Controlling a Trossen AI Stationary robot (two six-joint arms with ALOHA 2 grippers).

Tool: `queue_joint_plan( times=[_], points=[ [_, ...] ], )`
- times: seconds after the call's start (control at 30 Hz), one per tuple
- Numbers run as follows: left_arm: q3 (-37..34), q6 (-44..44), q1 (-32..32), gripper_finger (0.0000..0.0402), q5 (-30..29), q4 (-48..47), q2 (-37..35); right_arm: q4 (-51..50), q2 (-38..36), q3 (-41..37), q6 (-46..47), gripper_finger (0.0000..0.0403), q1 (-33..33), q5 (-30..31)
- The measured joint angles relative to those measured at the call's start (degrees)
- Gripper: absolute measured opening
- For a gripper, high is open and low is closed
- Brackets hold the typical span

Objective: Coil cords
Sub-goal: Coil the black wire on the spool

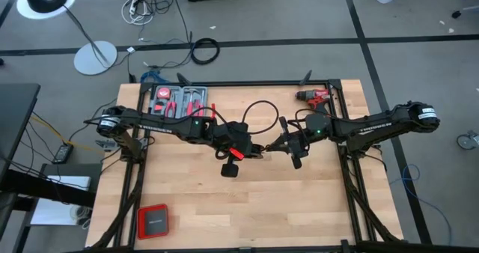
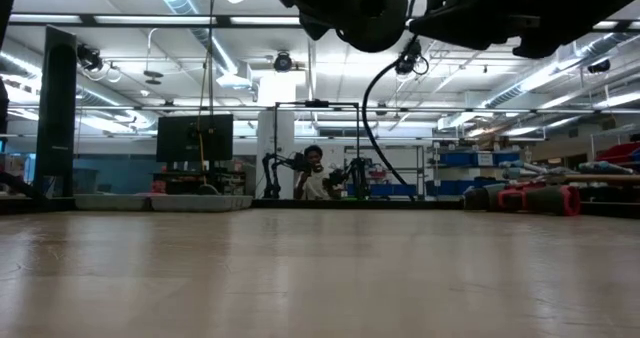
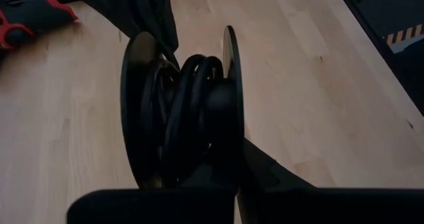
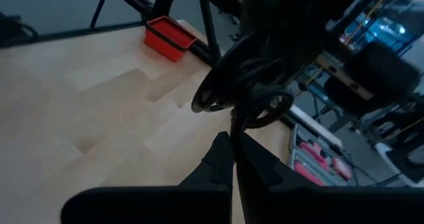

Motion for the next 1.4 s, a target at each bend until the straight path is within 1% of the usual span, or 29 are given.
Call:
queue_joint_plan(
  times=[0.13, 0.23, 0.4, 0.57, 0.67, 0.77, 0.97, 1.1, 1.27, 1.4],
  points=[
    [0.0, -0.2, 0.0, 0.0, 0.2, -1.1, 0.0, 0.3, -1.9, 0.0, -2.7, 0.0001, 0.0, 0.8],
    [0.0, -1.3, 0.0, 0.0, 1.6, -1.1, 0.0, 0.5, -3.4, 0.0, -4.5, 0.0001, 0.0, 2.0],
    [0.0, -2.8, 0.0, 0.0, 2.4, -0.9, 0.0, 2.5, -4.2, 0.0, -4.9, 0.0001, -0.6, 2.1],
    [0.0, -3.1, 0.0, 0.0, 2.5, 1.3, 0.0, 7.4, -3.1, 0.0, -4.9, 0.0001, -1.1, 1.4],
    [0.0, -3.1, 0.0, 0.0, 2.7, 2.8, 0.0, 9.0, -2.9, 0.0, -4.9, 0.0001, -1.2, -0.2],
    [0.0, -3.0, 0.0, 0.0, 2.7, 3.8, 0.0, 10.2, -3.0, 0.0, -4.9, 0.0001, -1.2, -0.5],
    [0.0, -1.8, 0.0, 0.0, 2.6, 6.6, 0.0, 14.5, -1.3, 0.0, -4.2, 0.0001, -1.6, -0.5],
    [0.0, -1.2, 0.0, 0.0, 2.0, 8.5, 0.0, 17.6, 0.8, 0.1, -1.7, 0.0001, -2.6, 1.7],
    [0.0, 0.1, 0.0, 0.0, 2.5, 10.5, 0.1, 18.6, 0.9, 0.1, -1.2, 0.0002, -3.6, -1.5],
    [0.0, 0.6, 0.0, 0.0, 5.5, 14.1, 1.2, 18.9, 0.9, 0.1, -1.0, 0.0002, -4.1, -3.2]
  ],
)
